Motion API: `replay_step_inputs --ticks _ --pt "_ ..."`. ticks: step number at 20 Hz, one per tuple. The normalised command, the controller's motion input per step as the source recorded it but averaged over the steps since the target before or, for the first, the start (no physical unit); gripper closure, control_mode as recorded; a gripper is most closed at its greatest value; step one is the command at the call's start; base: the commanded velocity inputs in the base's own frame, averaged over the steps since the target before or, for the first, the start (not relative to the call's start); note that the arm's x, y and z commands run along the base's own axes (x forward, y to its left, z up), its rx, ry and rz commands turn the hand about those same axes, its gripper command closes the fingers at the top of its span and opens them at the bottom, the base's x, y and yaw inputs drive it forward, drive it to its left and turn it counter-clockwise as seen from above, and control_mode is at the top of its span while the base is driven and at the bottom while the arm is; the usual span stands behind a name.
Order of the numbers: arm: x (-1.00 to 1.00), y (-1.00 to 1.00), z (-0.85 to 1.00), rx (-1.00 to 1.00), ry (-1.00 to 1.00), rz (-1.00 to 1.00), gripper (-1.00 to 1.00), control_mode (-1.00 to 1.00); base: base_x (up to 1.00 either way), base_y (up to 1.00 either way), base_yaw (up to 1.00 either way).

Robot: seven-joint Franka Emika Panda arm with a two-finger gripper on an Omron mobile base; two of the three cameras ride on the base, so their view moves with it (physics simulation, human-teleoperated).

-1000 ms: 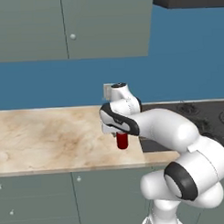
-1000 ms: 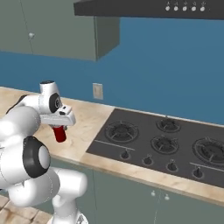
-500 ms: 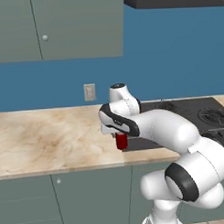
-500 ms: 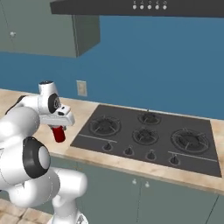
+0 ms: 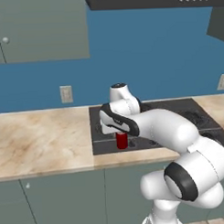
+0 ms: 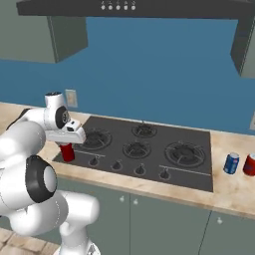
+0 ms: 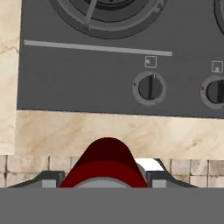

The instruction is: Four empty soda cans are scattered around the kitchen. Gather all the cans and cluster them next to the stove for recycling.

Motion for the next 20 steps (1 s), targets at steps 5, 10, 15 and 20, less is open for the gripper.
replay_step_inputs --ticks 5,10,15,20 --pt "0.0 0.0 0.0 0.0 0.0 0.0 1.0 1.0 -0.22 -0.61 -0.01" --pt "0.0 0.0 0.0 0.0 0.0 0.0 1.0 1.0 -0.19 -0.66 0.0" --pt "0.0 0.0 0.0 0.0 0.0 0.0 1.0 1.0 -0.19 -0.66 0.0" --pt "0.0 0.0 0.0 0.0 0.0 0.0 1.0 1.0 -0.19 -0.66 0.0"
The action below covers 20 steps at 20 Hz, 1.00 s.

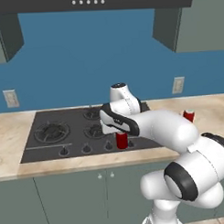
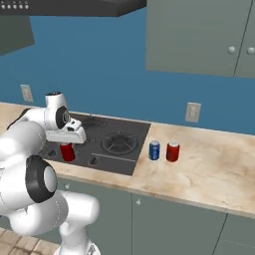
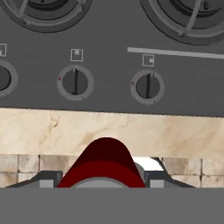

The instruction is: Four empty soda cans are scattered around the kitchen. Gather all the cans and cluster them next to the stove for recycling.

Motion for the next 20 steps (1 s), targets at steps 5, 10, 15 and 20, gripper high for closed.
replay_step_inputs --ticks 5,10,15,20 --pt "0.0 0.0 0.0 0.0 0.0 0.0 1.0 1.0 -0.19 -0.65 -0.01" --pt "0.0 0.0 0.0 0.0 0.0 0.0 1.0 1.0 -0.17 -0.64 -0.04" --pt "0.0 0.0 0.0 0.0 0.0 0.0 1.0 1.0 -0.14 -0.6 -0.08" --pt "0.0 0.0 0.0 0.0 0.0 0.0 1.0 1.0 0.01 -0.29 -0.13"
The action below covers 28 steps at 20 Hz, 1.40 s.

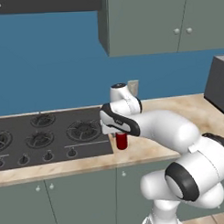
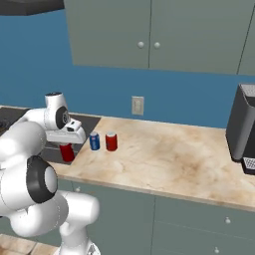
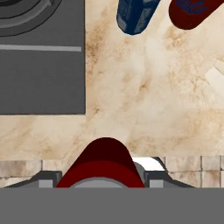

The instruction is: Four empty soda cans are scattered around the kitchen. Gather all the cans and cluster them next to the stove for recycling.

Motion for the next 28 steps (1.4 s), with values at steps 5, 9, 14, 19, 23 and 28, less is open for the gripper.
replay_step_inputs --ticks 5,9,14,19,23,28 --pt "0.0 0.0 0.0 0.0 0.0 0.0 1.0 1.0 0.2 -0.16 -0.01" --pt "0.0 0.0 0.0 0.0 0.0 0.0 1.0 1.0 0.22 -0.15 0.0" --pt "0.0 0.0 0.0 0.0 0.0 0.0 1.0 1.0 0.04 -0.09 0.0" --pt "0.0 0.0 0.0 0.0 0.0 0.0 1.0 1.0 0.0 0.0 0.0" --pt "0.0 0.0 0.0 0.0 0.0 0.0 1.0 1.0 0.0 0.0 0.0" --pt "0.0 0.0 0.0 0.0 0.0 0.0 1.0 1.0 0.0 0.0 0.0"
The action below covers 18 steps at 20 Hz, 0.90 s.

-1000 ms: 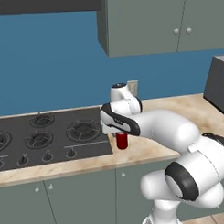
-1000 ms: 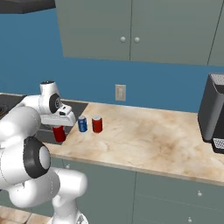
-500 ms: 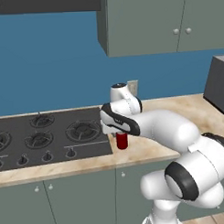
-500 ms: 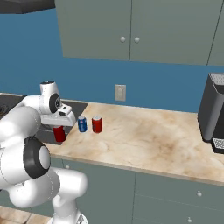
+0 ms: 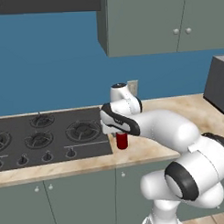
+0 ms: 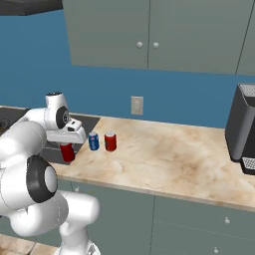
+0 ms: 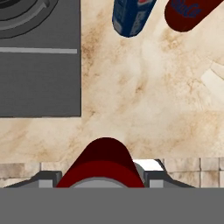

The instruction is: Four empty soda cans are scattered around the kitchen. Gather all the cans and cluster them next to the stove for recycling.

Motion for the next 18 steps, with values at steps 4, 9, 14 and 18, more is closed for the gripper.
replay_step_inputs --ticks 4,9,14,18 --pt "0.0 0.0 0.0 0.0 0.0 0.0 1.0 1.0 0.0 0.0 0.0" --pt "0.03 -0.16 0.0 0.0 -0.01 -0.05 1.0 -1.0 0.0 0.0 0.0" --pt "0.04 -0.23 0.0 0.0 0.0 0.0 1.0 -1.0 0.0 0.0 0.0" --pt "0.04 -0.24 0.0 0.0 0.0 -0.01 1.0 -1.0 0.0 0.0 0.0"
